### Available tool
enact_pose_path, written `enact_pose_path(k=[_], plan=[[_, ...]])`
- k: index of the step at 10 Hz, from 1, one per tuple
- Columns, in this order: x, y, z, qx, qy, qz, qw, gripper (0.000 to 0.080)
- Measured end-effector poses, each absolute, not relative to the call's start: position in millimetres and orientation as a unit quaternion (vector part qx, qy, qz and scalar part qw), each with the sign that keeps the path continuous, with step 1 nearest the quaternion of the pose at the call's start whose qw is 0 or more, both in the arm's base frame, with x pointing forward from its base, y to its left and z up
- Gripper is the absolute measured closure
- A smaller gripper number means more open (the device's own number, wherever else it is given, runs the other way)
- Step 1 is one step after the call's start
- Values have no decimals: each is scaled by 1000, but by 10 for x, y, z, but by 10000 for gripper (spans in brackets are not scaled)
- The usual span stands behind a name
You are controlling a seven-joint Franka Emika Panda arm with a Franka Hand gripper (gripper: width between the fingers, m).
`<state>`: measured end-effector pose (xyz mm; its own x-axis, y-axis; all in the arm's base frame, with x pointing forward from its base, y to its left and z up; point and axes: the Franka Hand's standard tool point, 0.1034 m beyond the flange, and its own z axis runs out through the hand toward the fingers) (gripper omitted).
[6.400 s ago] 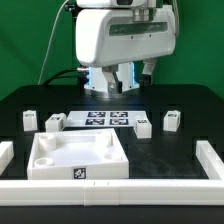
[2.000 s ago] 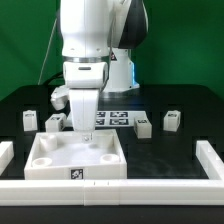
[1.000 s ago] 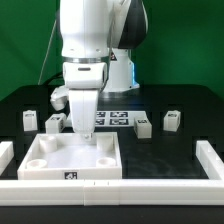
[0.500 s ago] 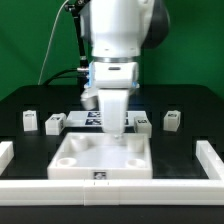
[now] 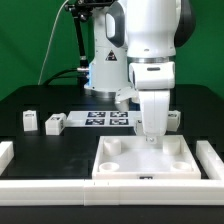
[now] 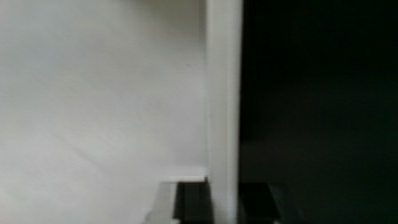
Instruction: Assemble one leg
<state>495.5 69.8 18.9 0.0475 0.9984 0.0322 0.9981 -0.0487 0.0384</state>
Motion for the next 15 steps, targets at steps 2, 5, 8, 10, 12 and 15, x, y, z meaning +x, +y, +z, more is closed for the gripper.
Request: enact_pose_path(k=[2,5,8,10,12,15], plan=[[4993,729,195,722,691,27,3,742],[5027,775,200,719,695,10,-5,742],[5028,792,195,721,692,2,-10,742],[5027,786,191,722,692,2,-10,683],[5026,784,191,722,692,1,-10,410],[5025,784,190,722,692,1,-10,174]])
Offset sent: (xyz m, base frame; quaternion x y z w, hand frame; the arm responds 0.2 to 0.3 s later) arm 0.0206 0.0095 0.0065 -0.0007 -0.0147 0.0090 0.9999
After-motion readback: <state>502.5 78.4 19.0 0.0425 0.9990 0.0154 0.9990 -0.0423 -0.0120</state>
